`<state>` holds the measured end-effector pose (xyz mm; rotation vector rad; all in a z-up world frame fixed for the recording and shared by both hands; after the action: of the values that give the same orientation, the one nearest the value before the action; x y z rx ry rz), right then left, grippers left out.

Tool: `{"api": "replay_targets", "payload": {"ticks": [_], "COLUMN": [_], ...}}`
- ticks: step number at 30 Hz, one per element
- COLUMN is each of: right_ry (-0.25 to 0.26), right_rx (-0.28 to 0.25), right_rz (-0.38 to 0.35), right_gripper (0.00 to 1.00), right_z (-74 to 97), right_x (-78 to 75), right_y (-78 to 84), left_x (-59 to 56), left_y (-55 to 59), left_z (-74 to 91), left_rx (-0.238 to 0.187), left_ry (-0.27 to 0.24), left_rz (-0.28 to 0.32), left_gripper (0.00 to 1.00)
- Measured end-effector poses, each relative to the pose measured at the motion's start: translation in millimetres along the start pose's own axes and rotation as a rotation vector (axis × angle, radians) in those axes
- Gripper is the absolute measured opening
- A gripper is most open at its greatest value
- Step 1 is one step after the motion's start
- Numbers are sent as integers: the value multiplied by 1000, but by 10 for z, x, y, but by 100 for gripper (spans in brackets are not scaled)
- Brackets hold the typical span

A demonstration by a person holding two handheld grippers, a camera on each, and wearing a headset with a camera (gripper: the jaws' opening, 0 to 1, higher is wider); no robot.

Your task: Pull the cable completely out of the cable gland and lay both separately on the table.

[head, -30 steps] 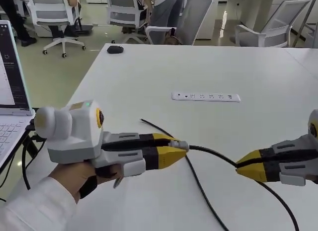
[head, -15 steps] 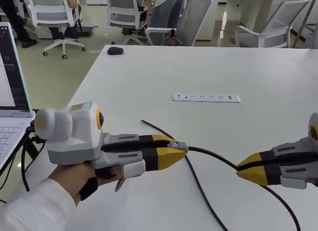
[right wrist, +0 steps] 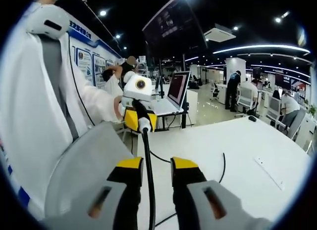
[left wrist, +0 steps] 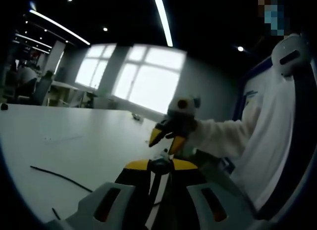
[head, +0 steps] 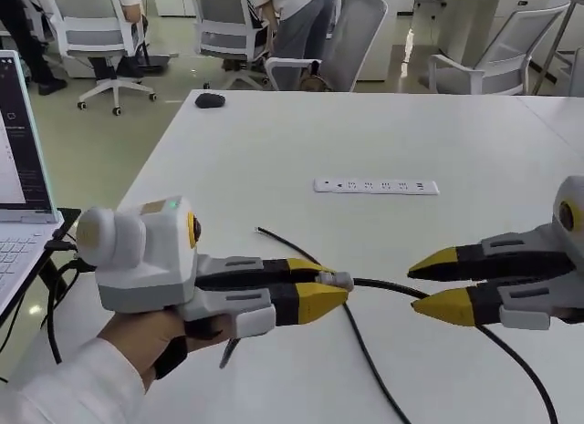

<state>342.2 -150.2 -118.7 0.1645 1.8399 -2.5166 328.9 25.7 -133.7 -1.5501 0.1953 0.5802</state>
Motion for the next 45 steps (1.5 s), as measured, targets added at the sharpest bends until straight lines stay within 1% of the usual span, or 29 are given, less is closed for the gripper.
{"api": "replay_targets", "payload": {"ticks": [7,11,15,18,20,22,33,36,45], "right_ry": [-25,-41,-59,-74,-84,-90,-88,-83,-88], "right_rx": [-50,-37,-18,0,2,0,-13,-16,-12], "right_rz": [15,29,34,36,37,38,21,35,46], "right_gripper": [19,18,16,10,6,3,3,3,3], "right_z": [-130,-215,-268,-281,-286,-290,-288,-293,-299], "right_x": [15,33,57,77,92,101,97,88,67], "right_y": [-155,-163,-131,-102,-97,-98,-84,-79,-40], "left_x": [-18,-26,-37,-44,-45,-43,-32,-13,25], "left_y": [-18,-16,-21,-29,-32,-33,-36,-32,-27], "left_z": [-38,-50,-54,-49,-46,-43,-40,-38,-21], "left_rx": [1,3,6,4,2,1,-3,-3,0], "left_ry": [10,15,19,20,21,18,20,20,14], "left_rz": [-6,-9,-18,-21,-20,-21,-20,-17,-12], "left_gripper": [16,16,16,16,16,16,16,16,16]}}
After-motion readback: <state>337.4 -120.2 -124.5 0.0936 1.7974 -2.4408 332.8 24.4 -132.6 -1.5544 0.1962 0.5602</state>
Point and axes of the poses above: the centre of the closed fingertips' face, and the gripper's own axes: z roughly backward along the fingers, x roughly to its left, y roughly out of its underside, the point moved 7 cm from there along z, roughly backward along the fingers, and after that the axes turned 8 degrees about z, right-handed, at the moved point
